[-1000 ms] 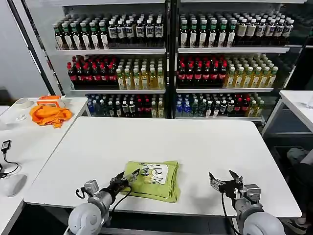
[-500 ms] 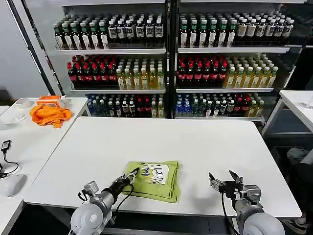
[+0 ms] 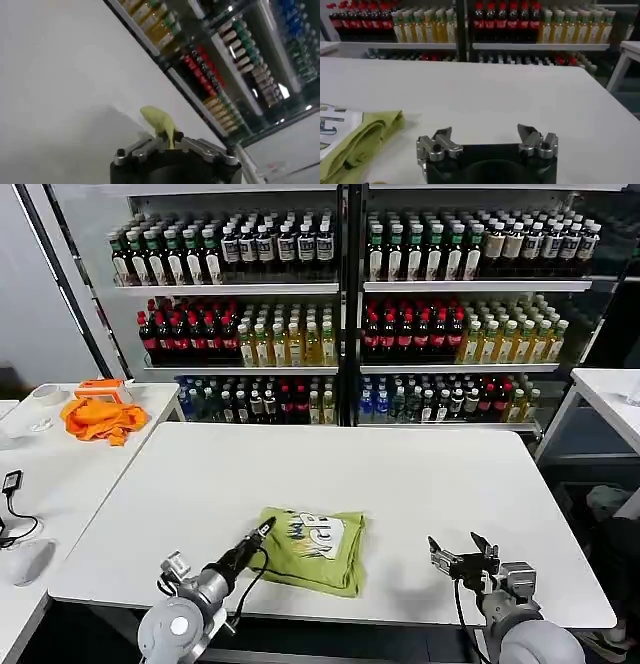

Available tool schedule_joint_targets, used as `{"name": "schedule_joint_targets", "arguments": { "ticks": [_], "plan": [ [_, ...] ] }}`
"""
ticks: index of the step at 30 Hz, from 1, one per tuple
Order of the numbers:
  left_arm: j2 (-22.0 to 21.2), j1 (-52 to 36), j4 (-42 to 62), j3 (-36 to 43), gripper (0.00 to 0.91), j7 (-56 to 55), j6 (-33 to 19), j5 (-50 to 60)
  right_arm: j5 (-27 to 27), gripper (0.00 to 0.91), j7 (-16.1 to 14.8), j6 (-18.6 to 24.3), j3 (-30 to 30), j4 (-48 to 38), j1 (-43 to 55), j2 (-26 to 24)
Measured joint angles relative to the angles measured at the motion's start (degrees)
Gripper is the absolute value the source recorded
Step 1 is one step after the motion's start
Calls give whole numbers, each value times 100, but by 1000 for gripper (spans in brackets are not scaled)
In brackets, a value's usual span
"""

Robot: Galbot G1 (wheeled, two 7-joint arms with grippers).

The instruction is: Fold and organize the clothes.

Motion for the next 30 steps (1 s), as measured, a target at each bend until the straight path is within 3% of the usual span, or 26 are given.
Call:
{"name": "schedule_joint_targets", "arguments": {
  "ticks": [10,22,26,30],
  "plan": [
    [248,169,-343,-701,20,-141,120,-703,21,907,-38,41,58,-18,31,73],
    [1951,211,-667,-2485,20,-284,506,-1480,40,907,-108,125,-51,-181,208,224],
    [2324,297,-819,-2575,20,-180,553,-1194,9,907,-133,163,-71,-236,208,265],
    [2440,374,-796,-2182,20,-32,441,-393,-33,907,-155,212,-55,-264,175,281]
  ]
}}
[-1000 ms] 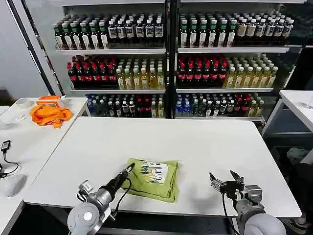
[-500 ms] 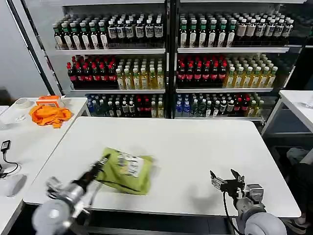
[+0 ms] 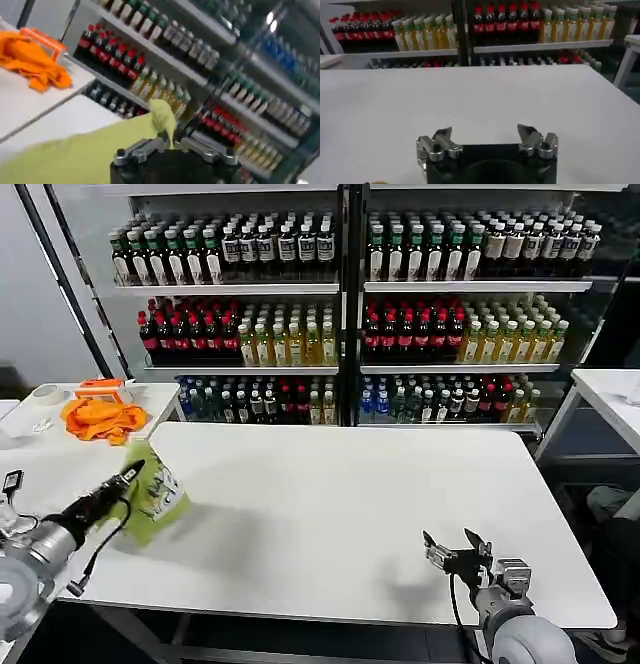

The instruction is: Fold and organize the clothes.

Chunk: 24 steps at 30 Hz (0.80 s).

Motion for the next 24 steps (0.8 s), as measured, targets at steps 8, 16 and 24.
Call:
{"name": "schedule_joint_targets", "arguments": {
  "ticks": [8,16,24],
  "plan": [
    [-186,-148,172,1379,20,82,-368,2542,-8,907,-12,30,118,16,-132,-36],
    [-417,-486,-96,2449,20,138,-412,3857,-9,907,-16,54,256,39,-256,-42],
    [-787,-850,-151,3384,20,40,-221,4556,-11,907,-13,56,389,109,-380,-61]
  ]
}}
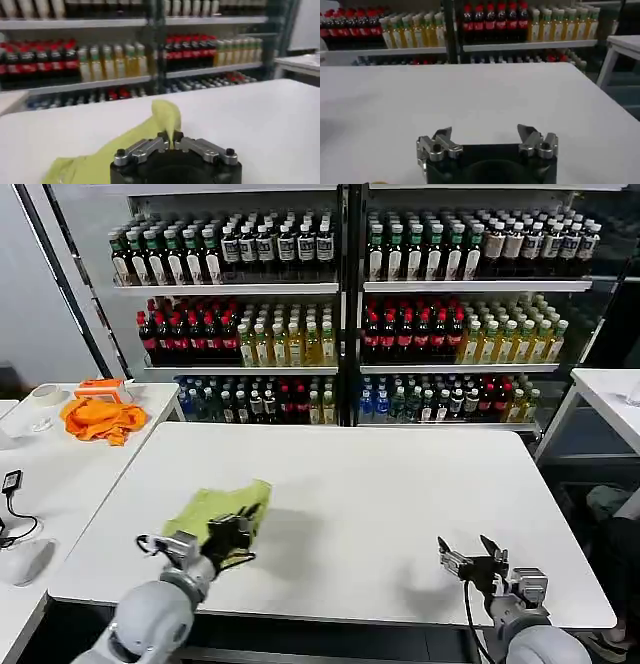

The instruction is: Fold and organize the clothes.

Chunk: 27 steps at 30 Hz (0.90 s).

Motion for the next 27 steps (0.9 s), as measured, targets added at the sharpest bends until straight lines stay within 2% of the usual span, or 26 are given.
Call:
{"name": "schedule_joint_targets", "arguments": {
  "ticks": [3,4,5,6,7,14,22,27],
  "plan": [
    [-176,-115,44,296,20,-112,90,173,-1,907,1,0,34,17,-19,-18],
    [-241,-152,74,389,50,-151,116,212,0,907,1,-1,44,20,-20,-23],
    [-316,-197,112,491,131,-195,137,256,-1,907,1,-2,50,20,-19,-29],
    [-389,-244,152,579,645,-232,156,286,-2,907,-3,-2,50,20,-14,-30],
    [-467,-292,195,671,907,-268,175,314,-7,907,-11,-2,49,20,-2,-30],
    [-996,-467,355,1063,907,-294,150,360,-56,907,-70,-1,-47,50,95,-11],
    [-1247,-145,-29,1041,907,-156,-52,-50,-4,907,-122,54,-226,8,243,16],
    [-1358,265,-437,768,907,-148,-172,-336,208,907,-57,126,-520,-40,470,110]
  ]
}}
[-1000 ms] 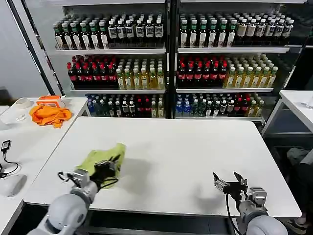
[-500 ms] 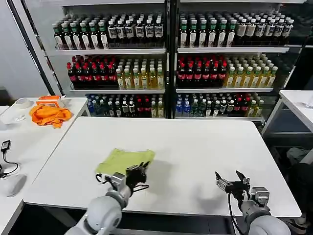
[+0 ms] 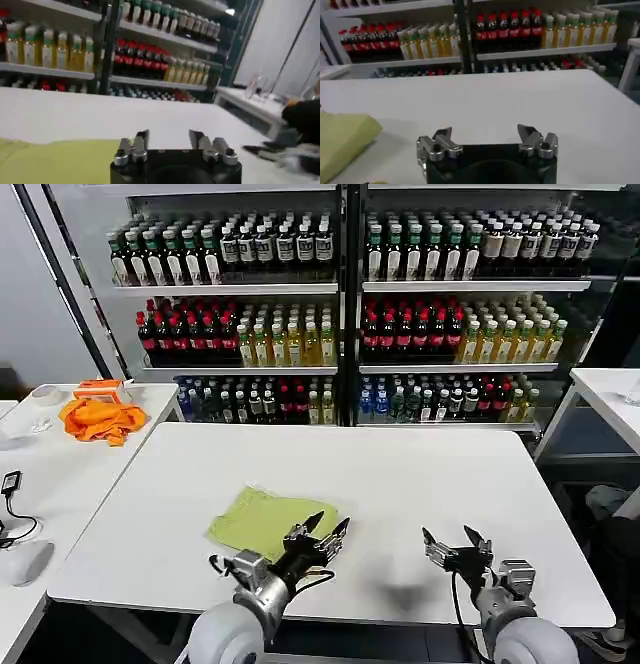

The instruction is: Fold and organize the clothes.

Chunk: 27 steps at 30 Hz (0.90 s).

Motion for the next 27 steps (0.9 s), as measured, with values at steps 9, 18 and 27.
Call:
{"name": "schedule_joint_targets", "arguments": {
  "ticks": [9,18,27],
  "plan": [
    [-25,771,-338,-923,907,-84,-170,-317,482,907,263,149,-1019,-360,798,421],
    [-146,1307,-567,-1642,907,-93,-189,-405,789,907,394,280,-1952,-1129,1538,1130],
    [-278,1550,-562,-1957,907,-92,-221,-465,921,0,451,444,-2315,-1890,1959,1765]
  ]
}}
